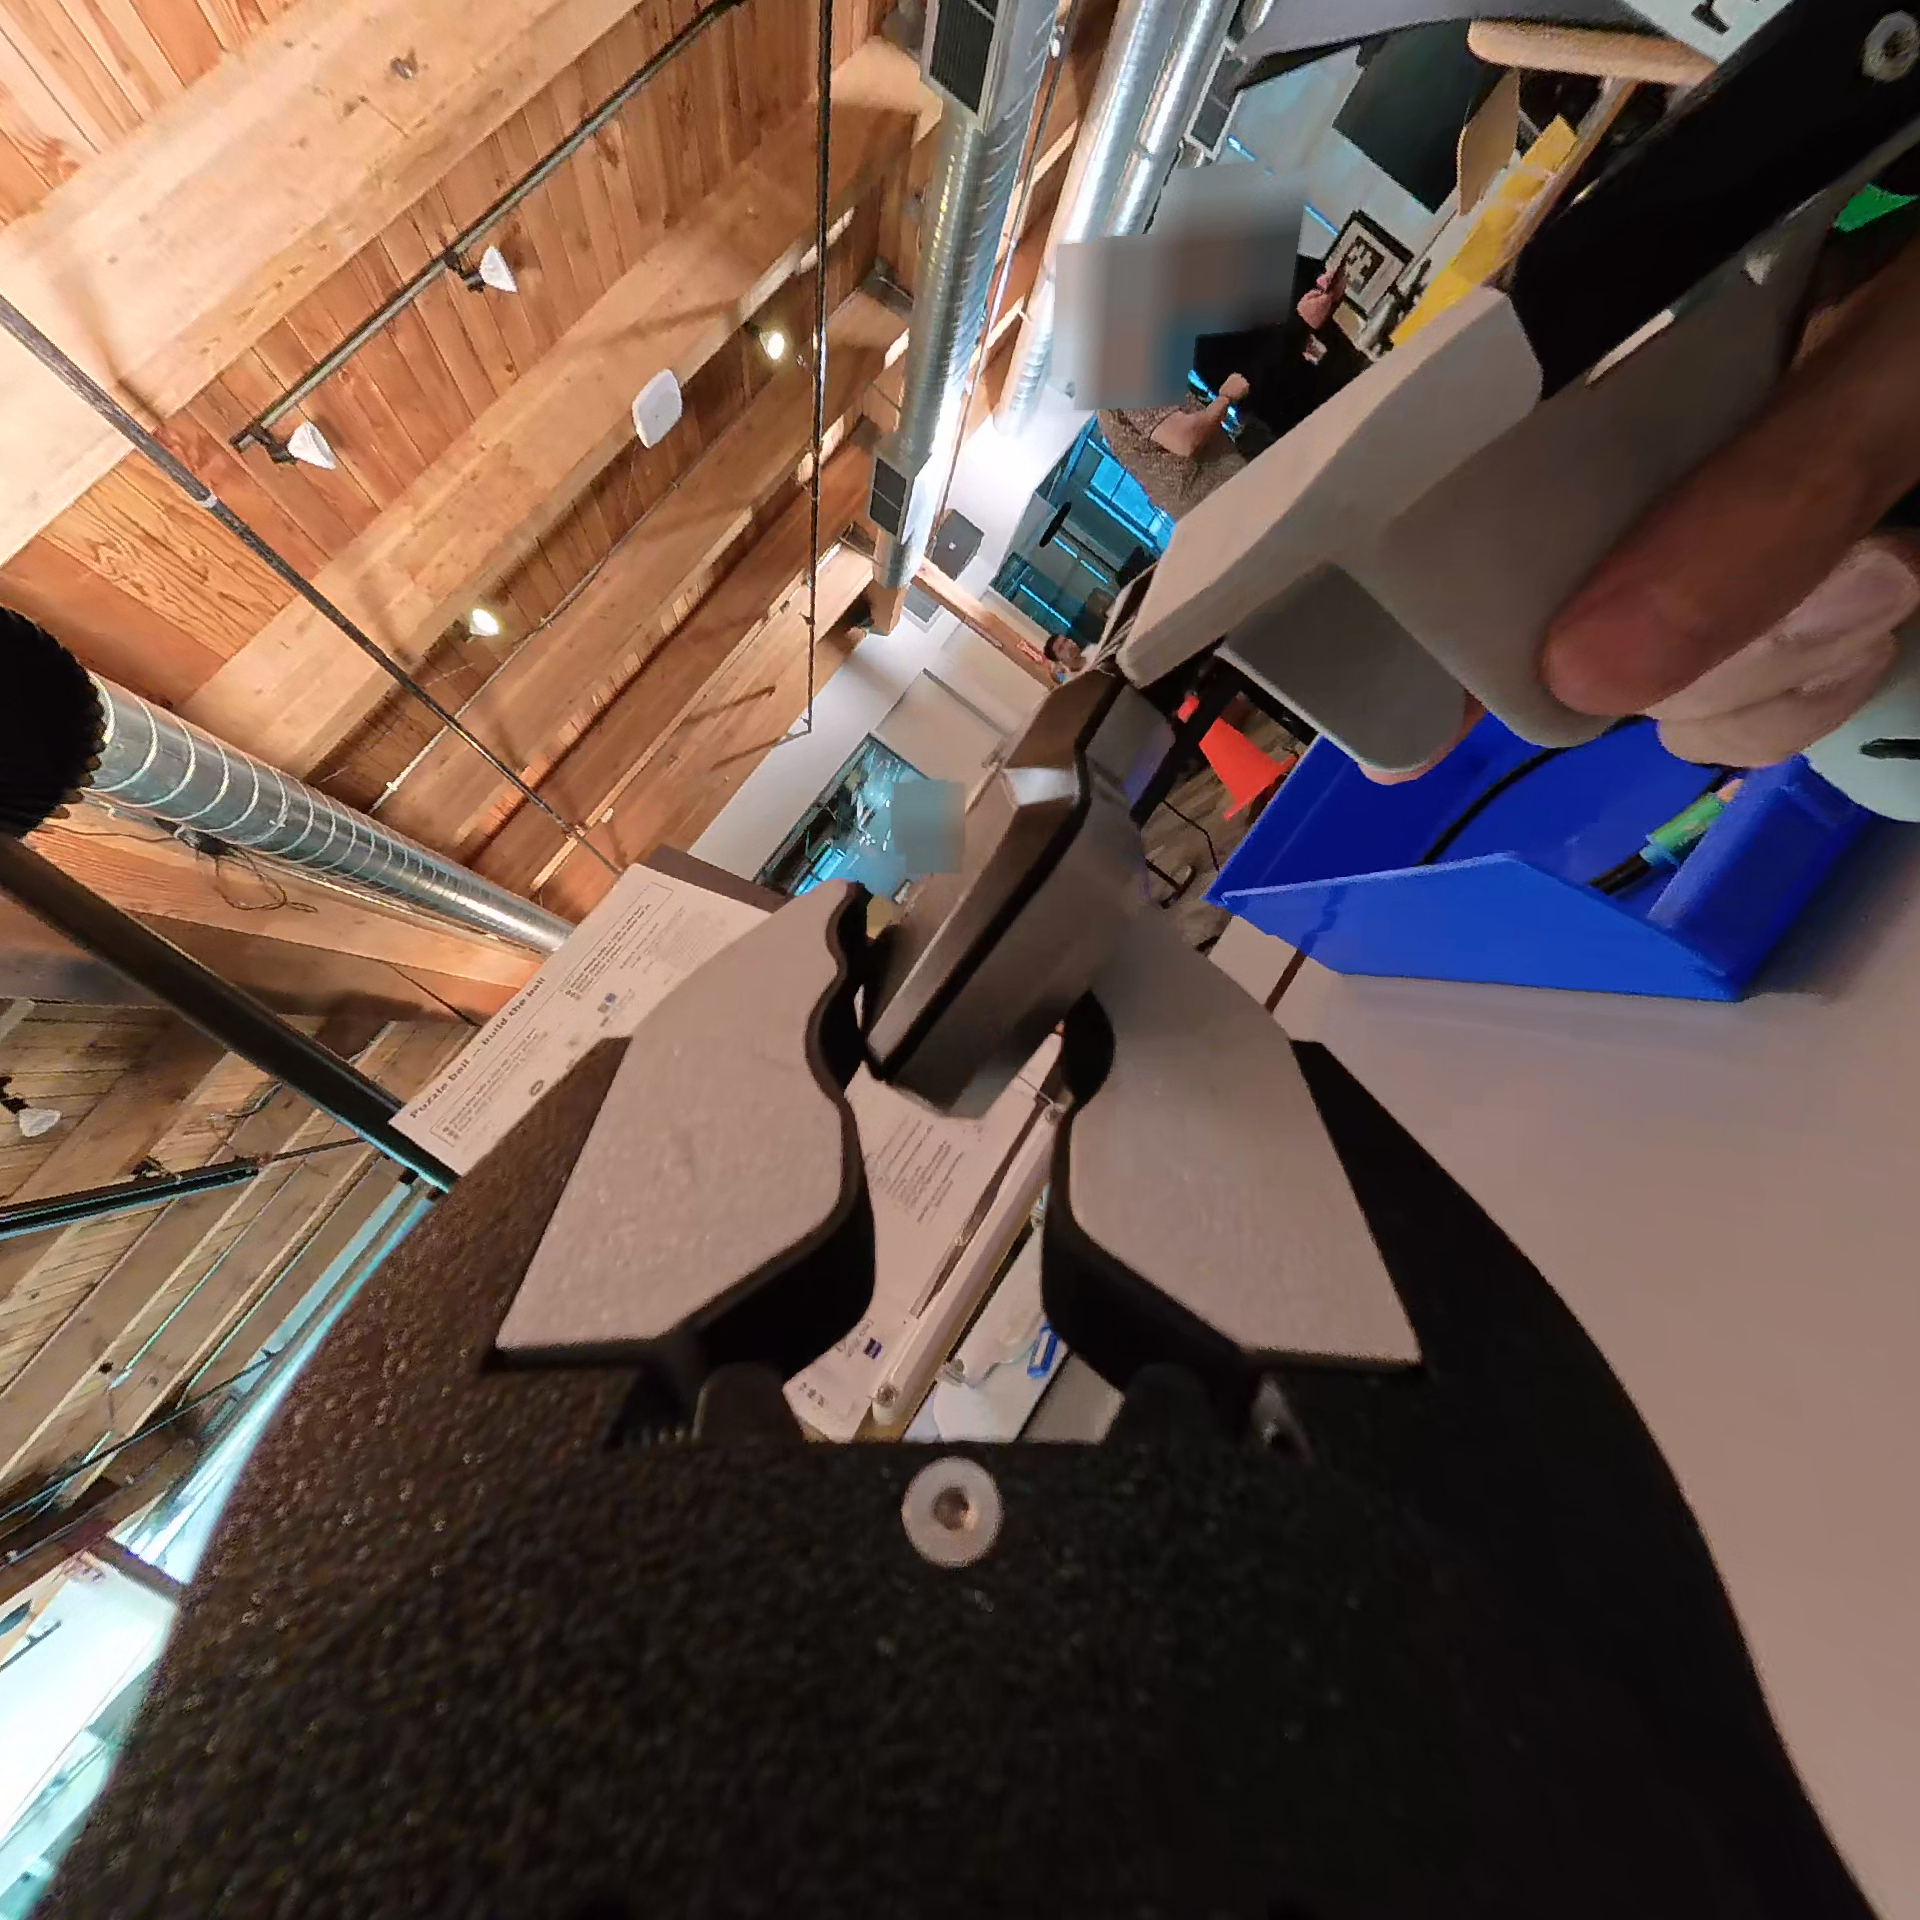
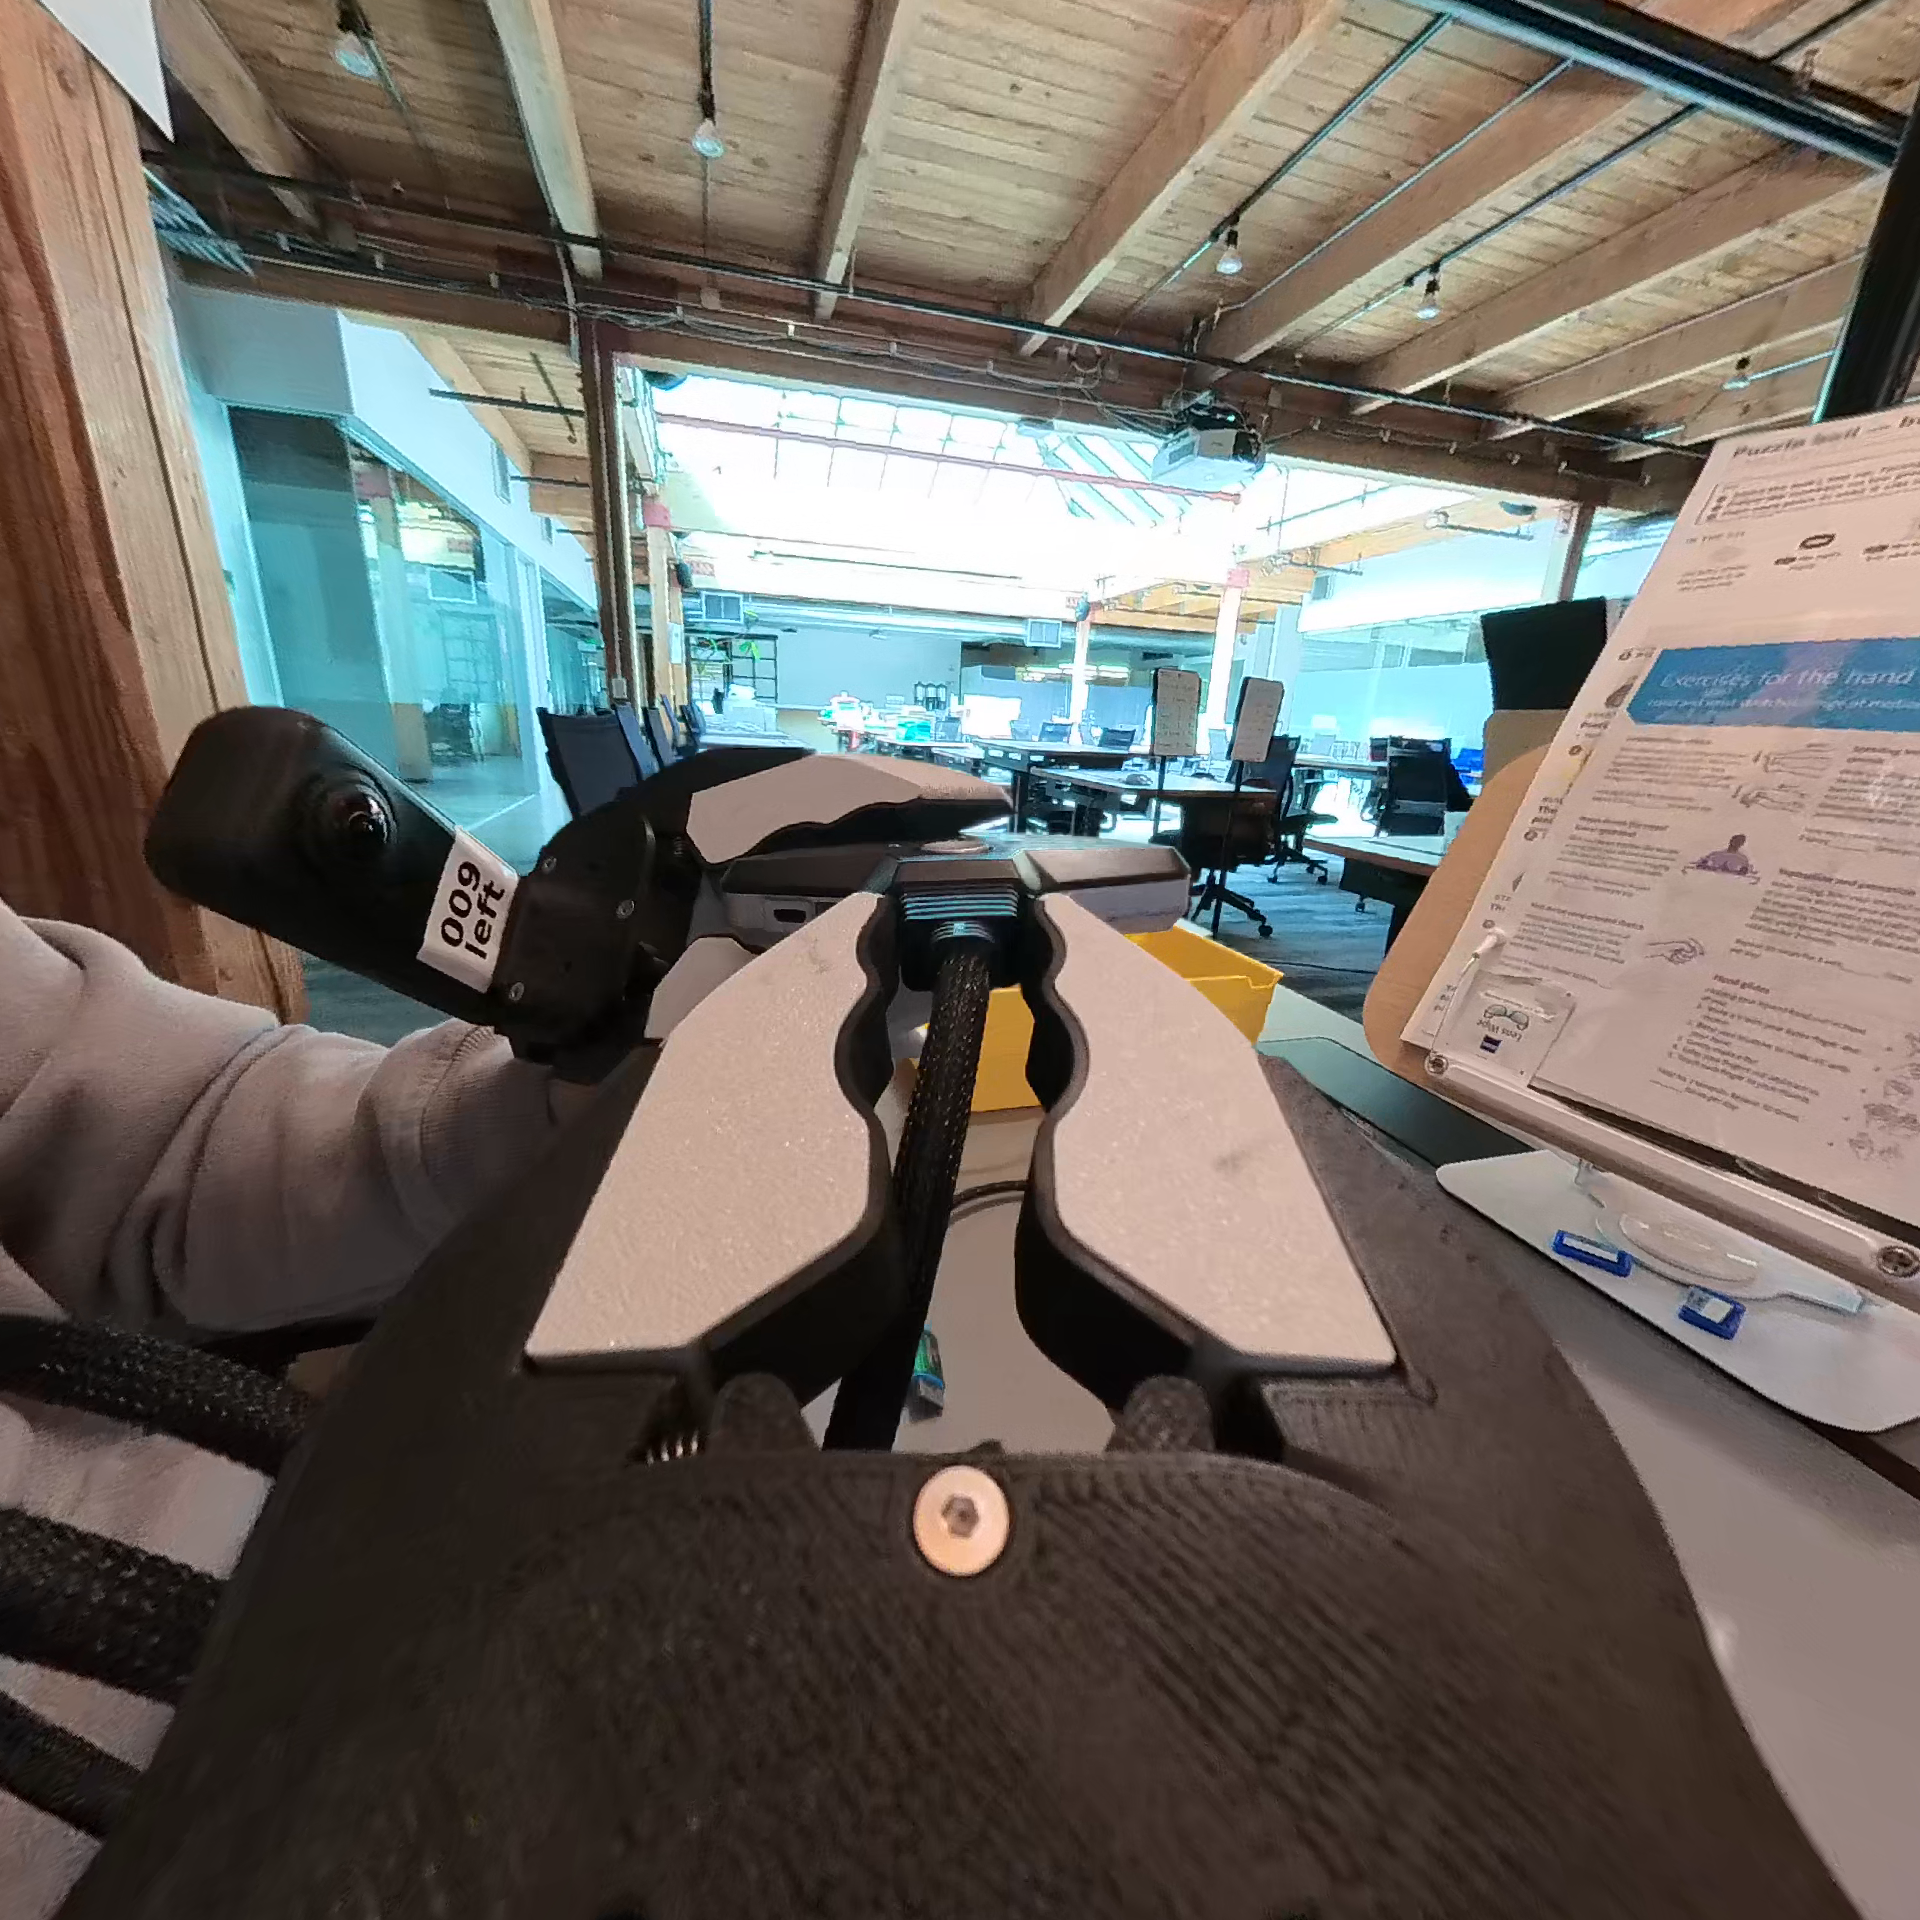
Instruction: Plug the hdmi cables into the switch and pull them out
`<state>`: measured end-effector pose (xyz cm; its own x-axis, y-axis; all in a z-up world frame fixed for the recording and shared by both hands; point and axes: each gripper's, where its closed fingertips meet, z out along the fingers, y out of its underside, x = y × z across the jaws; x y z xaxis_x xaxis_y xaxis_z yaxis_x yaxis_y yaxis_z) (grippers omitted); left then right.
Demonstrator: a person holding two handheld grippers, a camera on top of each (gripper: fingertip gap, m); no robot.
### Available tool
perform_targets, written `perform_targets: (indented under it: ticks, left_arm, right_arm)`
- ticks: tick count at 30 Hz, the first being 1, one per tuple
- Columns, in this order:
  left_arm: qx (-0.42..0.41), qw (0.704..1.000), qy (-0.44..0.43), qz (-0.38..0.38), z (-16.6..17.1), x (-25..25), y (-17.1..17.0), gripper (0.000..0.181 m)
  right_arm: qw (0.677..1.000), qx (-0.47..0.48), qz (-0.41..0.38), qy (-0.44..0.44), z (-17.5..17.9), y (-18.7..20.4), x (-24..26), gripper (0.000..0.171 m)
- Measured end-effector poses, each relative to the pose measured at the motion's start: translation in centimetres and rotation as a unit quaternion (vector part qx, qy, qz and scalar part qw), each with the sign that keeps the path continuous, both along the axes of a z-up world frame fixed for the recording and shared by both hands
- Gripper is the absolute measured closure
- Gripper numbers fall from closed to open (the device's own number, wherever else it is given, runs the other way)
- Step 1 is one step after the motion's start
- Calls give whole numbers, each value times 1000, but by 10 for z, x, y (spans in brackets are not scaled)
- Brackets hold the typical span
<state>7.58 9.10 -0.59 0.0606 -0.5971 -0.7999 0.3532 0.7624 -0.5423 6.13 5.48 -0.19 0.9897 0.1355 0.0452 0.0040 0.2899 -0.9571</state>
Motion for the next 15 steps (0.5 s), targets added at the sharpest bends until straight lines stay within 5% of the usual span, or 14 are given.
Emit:
perform_targets:
  ticks: [6,10,12,15]
  left_arm:
    - [6,1000,18,-10,-7,0,2,147]
    - [-59,994,46,-86,0,-15,11,143]
    - [-92,983,112,-116,-12,-18,23,141]
    - [-76,942,297,-135,-74,-19,46,133]
  right_arm:
    - [1000,-13,-9,-25,-6,2,1,148]
    - [999,13,-42,-12,8,-18,17,148]
    - [998,32,-62,3,12,-37,35,148]
    - [996,60,-65,23,15,-60,50,148]
